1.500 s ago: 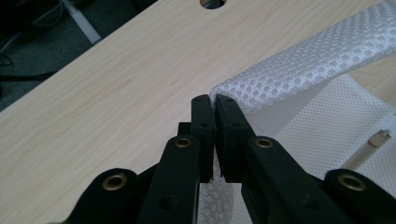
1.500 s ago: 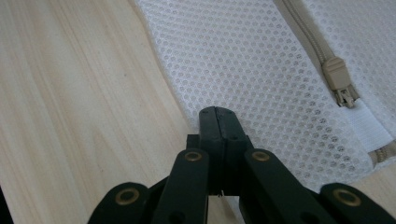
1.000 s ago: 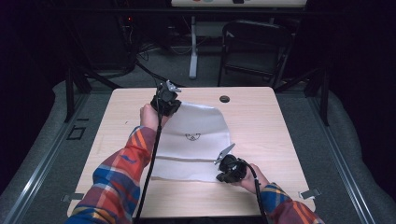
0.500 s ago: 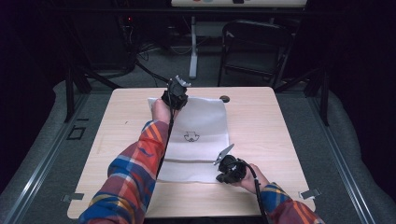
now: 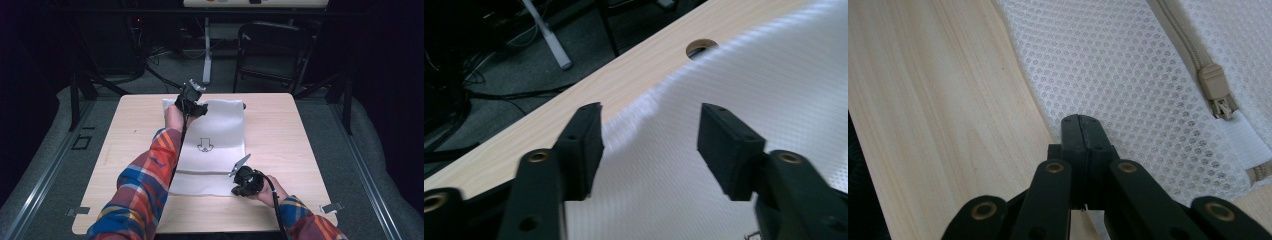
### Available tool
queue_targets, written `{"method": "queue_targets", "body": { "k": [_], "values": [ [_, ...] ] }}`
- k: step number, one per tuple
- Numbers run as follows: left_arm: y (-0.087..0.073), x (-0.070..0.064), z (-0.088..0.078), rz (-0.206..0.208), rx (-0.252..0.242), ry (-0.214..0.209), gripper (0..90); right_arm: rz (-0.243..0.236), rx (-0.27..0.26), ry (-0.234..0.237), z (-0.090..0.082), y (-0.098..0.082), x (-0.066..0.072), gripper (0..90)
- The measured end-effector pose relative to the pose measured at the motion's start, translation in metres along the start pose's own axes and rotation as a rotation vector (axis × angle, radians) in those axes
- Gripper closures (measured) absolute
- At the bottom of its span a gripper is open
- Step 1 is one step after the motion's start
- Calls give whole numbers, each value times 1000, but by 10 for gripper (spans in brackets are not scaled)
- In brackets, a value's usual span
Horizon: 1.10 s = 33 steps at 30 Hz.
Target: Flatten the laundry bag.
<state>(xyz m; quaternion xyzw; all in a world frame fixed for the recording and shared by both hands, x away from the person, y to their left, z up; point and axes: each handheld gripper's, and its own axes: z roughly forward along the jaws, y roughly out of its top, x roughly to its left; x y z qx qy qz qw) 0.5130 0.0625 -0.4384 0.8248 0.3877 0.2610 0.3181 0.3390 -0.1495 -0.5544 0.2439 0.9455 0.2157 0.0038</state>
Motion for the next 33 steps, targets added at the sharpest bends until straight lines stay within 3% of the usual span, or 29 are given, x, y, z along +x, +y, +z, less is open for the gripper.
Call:
{"method": "queue_targets", "body": {
  "k": [4, 7, 14, 18, 20, 23, 33],
  "values": [
    [-1, 1, -1, -16, 18, -62, 241, 17, -13, 15, 1, 0, 0, 891],
    [-4, -2, -3, -13, 31, -110, 187, 20, -15, 23, 0, 1, 0, 813],
    [-19, -12, -9, 16, 58, -199, 149, 24, -39, 32, -11, 6, 0, 463],
    [-30, -15, -14, 23, 65, -225, 140, 52, -64, -10, -18, 7, -1, 225],
    [-37, -16, -16, 14, 64, -244, 132, 74, -89, -28, -21, 6, -2, 163],
    [-47, -18, -19, 0, 62, -269, 123, 89, -94, -47, -26, 5, -5, 140],
    [-85, -34, -25, 10, 95, -359, 108, 142, -115, -113, -33, -4, -19, 78]
  ]
}}
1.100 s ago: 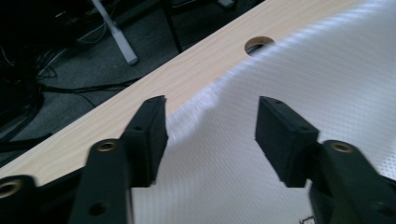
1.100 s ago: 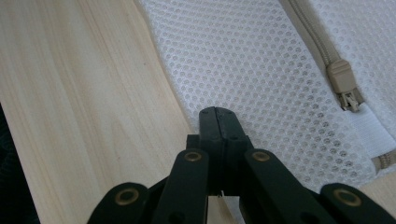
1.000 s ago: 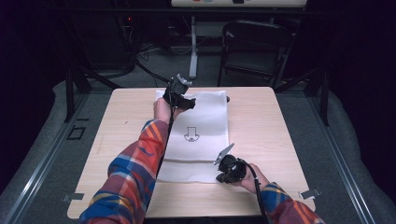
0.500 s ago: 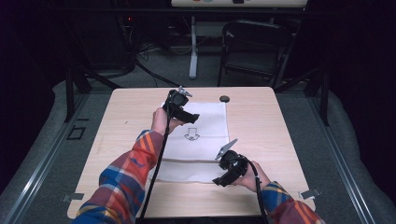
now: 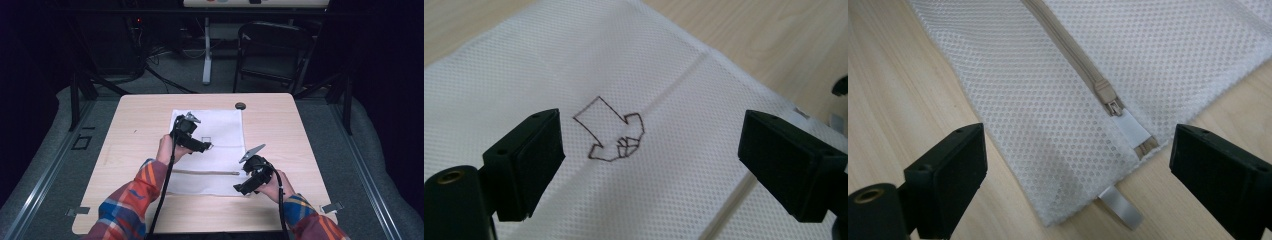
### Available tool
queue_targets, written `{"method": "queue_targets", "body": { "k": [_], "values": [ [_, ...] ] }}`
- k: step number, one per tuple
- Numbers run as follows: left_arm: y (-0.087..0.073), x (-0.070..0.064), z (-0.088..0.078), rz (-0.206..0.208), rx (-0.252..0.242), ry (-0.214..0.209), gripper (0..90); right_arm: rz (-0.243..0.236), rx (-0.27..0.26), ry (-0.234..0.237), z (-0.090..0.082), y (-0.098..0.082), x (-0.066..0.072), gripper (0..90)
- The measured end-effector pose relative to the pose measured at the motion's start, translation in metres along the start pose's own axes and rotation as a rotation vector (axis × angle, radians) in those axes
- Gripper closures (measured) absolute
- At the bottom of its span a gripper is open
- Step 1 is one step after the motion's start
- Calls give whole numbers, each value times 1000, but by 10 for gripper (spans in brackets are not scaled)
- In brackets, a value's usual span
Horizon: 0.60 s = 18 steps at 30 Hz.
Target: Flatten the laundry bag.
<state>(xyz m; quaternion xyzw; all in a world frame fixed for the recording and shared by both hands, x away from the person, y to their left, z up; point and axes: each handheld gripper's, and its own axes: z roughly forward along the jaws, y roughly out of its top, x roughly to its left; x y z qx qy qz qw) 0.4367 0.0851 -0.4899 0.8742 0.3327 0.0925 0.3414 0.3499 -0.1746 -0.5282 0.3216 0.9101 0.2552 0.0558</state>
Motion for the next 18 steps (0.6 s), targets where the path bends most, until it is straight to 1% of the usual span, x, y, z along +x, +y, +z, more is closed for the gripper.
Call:
{"method": "queue_targets", "body": {
  "k": [1, 2, 4, 5, 6, 7, 8, 12, 13, 14, 18],
  "values": [
    [-3, -2, 1, -8, -9, -4, 106, 10, -2, -8, -1, 0, -1, 77],
    [-6, -4, 2, -5, -9, -11, 104, 11, 0, -16, -2, 0, -2, 78],
    [-10, -7, 5, 12, 16, -16, 104, 28, -13, -22, -3, 0, -4, 83],
    [-11, -7, 6, 5, 4, -28, 99, 24, -9, -27, -4, 1, -6, 85],
    [-11, -8, 6, 4, 7, -40, 99, 36, -21, -35, -5, 1, -7, 90],
    [-11, -10, 7, 9, 11, -46, 100, 42, -25, -41, -6, 1, -8, 96],
    [-12, -11, 9, 15, 11, -48, 100, 56, -40, -43, -5, 1, -9, 99],
    [-13, -18, 12, 33, 10, -62, 102, 70, -29, -58, -5, 2, -16, 128],
    [-13, -19, 13, 33, 11, -61, 105, 78, -38, -57, -4, 1, -17, 132],
    [-13, -21, 15, 35, 9, -66, 107, 78, -29, -62, -5, 1, -18, 134],
    [-12, -30, 21, 58, 17, -75, 110, 100, -53, -81, -5, -1, -22, 151]
  ]
}}
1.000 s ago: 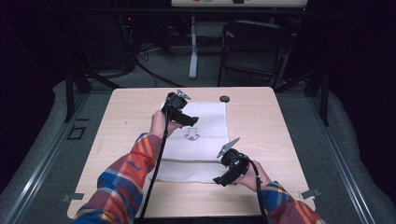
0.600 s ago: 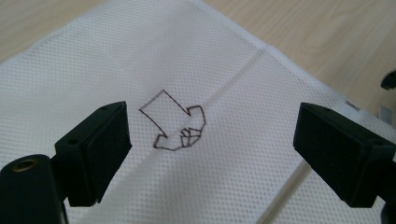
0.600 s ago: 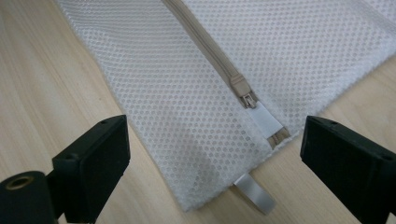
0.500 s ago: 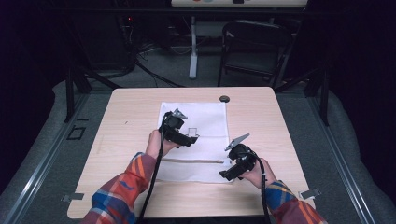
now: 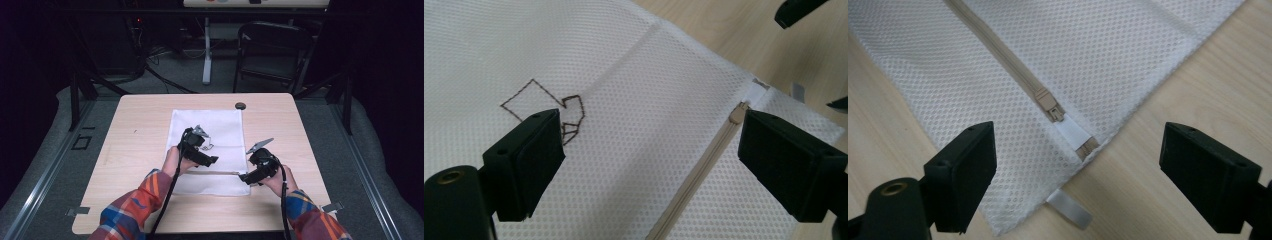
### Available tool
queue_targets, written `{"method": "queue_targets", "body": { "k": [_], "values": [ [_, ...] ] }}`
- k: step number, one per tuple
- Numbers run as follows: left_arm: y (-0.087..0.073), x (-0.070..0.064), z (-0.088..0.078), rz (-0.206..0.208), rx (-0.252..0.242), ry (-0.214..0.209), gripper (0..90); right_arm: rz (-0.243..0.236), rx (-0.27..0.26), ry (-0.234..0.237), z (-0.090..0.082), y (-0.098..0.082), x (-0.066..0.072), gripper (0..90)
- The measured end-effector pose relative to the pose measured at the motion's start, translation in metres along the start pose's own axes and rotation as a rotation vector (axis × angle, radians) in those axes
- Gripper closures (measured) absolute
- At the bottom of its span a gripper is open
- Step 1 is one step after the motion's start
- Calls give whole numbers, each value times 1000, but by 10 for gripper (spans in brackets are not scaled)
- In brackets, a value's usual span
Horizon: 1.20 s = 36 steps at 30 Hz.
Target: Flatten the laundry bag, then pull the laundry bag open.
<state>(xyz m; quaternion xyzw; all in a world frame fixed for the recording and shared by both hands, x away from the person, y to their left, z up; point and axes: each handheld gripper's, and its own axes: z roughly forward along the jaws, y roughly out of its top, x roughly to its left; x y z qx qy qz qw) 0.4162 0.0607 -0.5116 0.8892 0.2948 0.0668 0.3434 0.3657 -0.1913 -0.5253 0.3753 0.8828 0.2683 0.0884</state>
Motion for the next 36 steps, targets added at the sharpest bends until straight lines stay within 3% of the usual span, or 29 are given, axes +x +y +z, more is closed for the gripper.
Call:
{"method": "queue_targets", "body": {
  "k": [3, 7, 12, 18, 23, 29, 36],
  "values": [
    [1, -6, 5, 15, 19, -18, 111, 7, 10, -11, -1, -2, -3, 167],
    [0, -14, 11, 27, 35, -27, 105, 18, -15, -19, -3, -3, -6, 218],
    [-2, -16, 16, 33, 55, -41, 104, 28, -21, -16, -2, -3, -5, 234],
    [-2, -24, 22, 40, 52, -47, 109, 35, -24, -10, -1, -3, -5, 255],
    [-1, -27, 25, 63, 42, -62, 155, 14, -18, -5, 3, 0, -4, 407],
    [0, -34, 35, 84, 44, -84, 199, 23, -15, 0, 6, 0, -5, 554],
    [0, -41, 45, 110, 52, -119, 332, 28, -6, 5, 14, 0, -7, 728]
  ]
}}
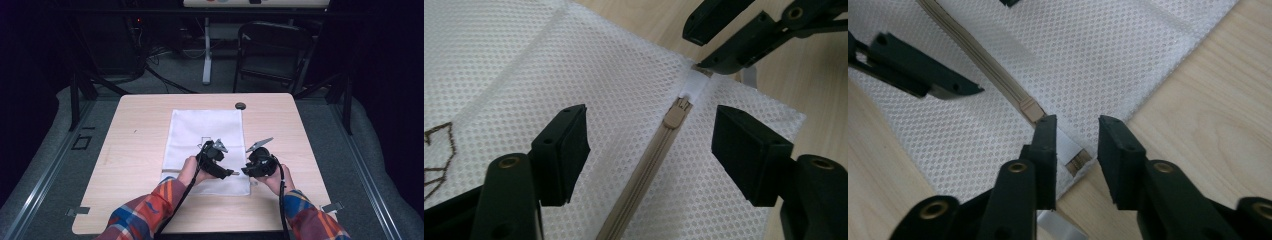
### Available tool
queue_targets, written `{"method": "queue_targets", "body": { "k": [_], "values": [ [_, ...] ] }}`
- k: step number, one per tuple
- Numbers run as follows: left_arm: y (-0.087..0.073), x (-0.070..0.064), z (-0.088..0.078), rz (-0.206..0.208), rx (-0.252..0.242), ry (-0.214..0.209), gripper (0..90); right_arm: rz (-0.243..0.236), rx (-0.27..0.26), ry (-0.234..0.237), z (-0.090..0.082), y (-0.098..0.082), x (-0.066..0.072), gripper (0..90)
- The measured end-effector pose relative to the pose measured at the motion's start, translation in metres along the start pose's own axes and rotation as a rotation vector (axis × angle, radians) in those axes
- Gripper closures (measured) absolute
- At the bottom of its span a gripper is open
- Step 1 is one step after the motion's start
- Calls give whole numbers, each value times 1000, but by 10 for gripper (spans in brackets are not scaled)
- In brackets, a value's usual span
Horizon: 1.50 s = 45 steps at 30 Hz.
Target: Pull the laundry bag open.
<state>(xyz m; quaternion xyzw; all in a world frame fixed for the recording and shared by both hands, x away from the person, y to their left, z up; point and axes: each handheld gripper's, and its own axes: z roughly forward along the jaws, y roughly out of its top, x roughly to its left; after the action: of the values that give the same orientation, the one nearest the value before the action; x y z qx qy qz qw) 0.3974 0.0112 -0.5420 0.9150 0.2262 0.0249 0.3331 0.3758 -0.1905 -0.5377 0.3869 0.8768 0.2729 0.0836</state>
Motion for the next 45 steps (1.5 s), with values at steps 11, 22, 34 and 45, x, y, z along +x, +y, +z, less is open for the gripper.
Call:
{"method": "queue_targets", "body": {
  "k": [11, 22, 34, 45],
  "values": [
    [2, -6, 17, 41, 29, -34, 532, 1, 29, 25, 14, -2, 2, 900],
    [2, -11, 33, 66, 50, -53, 712, -6, 18, 5, 23, -5, 8, 900],
    [0, -12, 33, 51, 34, -36, 798, 7, 18, -1, 23, -6, 8, 900],
    [1, -15, 33, 64, 37, -29, 810, -9, 1, -7, 23, -8, 10, 900]
  ]
}}
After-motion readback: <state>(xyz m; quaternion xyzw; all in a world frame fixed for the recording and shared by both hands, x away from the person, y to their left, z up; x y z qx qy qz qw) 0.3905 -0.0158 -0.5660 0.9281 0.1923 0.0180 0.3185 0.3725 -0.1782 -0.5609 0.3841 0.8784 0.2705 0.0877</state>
